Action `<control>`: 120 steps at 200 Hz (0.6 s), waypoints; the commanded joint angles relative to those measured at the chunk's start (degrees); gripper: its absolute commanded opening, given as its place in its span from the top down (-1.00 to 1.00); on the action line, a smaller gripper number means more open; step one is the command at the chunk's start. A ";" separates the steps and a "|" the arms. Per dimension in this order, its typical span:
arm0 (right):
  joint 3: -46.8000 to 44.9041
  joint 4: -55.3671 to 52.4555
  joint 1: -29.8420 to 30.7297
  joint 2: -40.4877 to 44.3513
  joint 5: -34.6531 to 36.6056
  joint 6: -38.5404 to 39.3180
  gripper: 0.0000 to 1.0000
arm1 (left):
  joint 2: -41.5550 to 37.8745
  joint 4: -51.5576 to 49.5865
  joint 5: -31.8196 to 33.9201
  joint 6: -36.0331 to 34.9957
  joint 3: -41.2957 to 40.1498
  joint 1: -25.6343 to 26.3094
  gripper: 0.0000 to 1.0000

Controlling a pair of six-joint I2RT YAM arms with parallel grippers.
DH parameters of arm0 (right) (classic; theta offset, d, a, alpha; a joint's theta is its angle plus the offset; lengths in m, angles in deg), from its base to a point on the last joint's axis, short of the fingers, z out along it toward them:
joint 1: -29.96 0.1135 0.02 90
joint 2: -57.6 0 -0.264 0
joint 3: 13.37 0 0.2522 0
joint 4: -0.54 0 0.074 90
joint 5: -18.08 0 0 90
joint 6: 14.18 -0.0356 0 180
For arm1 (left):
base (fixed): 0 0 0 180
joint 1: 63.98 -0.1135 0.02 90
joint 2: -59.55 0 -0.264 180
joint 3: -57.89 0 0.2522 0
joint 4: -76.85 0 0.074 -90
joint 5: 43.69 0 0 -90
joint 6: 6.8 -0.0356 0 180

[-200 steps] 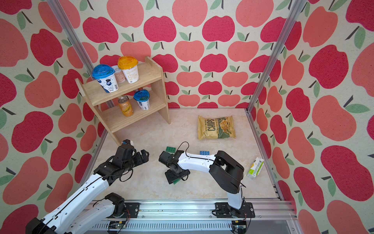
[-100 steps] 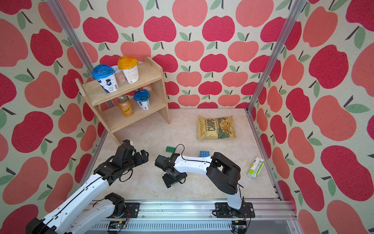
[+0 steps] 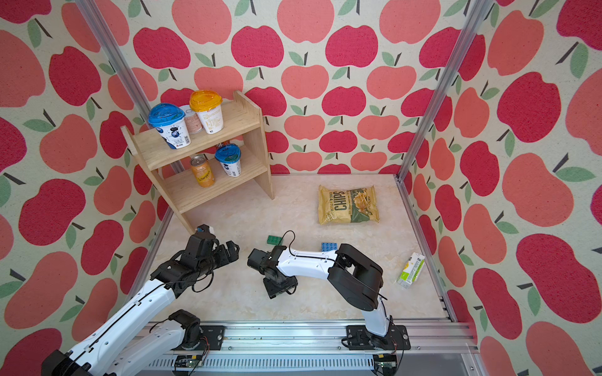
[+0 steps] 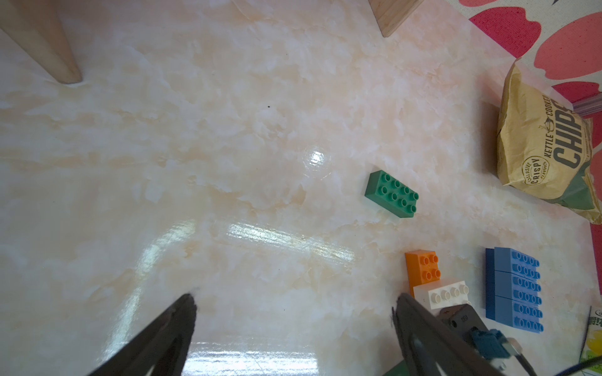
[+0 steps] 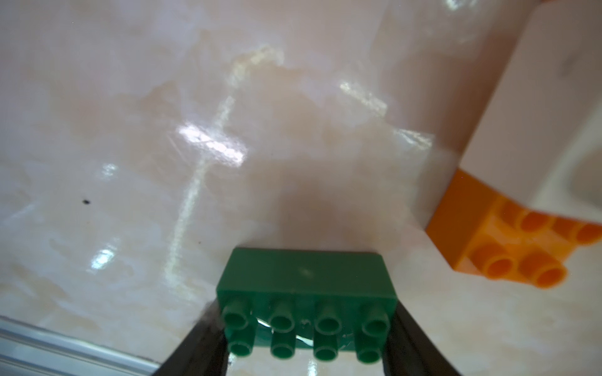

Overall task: Assemble a rectangle with lego
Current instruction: Pick up the lego brick from the center of the board, then assemble the lego brick with the lego brick.

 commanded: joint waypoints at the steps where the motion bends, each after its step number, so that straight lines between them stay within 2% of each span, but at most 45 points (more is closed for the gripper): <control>1: 1.69 -4.07 -0.60 4.61 3.26 -3.91 0.27 | -0.11 -1.50 0.89 -0.13 1.36 -0.30 -0.95; 52: -4.37 -2.17 -7.15 13.02 6.01 -10.40 0.37 | 0.32 -0.39 0.80 -0.22 1.01 -0.30 -0.95; 83: -6.55 1.91 -9.15 13.70 6.55 -8.32 0.39 | 1.60 0.34 0.65 -0.31 1.09 -0.30 -0.95; 120: -5.38 3.36 -9.54 10.49 6.01 -5.49 0.43 | 3.11 0.89 0.40 -0.31 1.45 -0.29 -0.95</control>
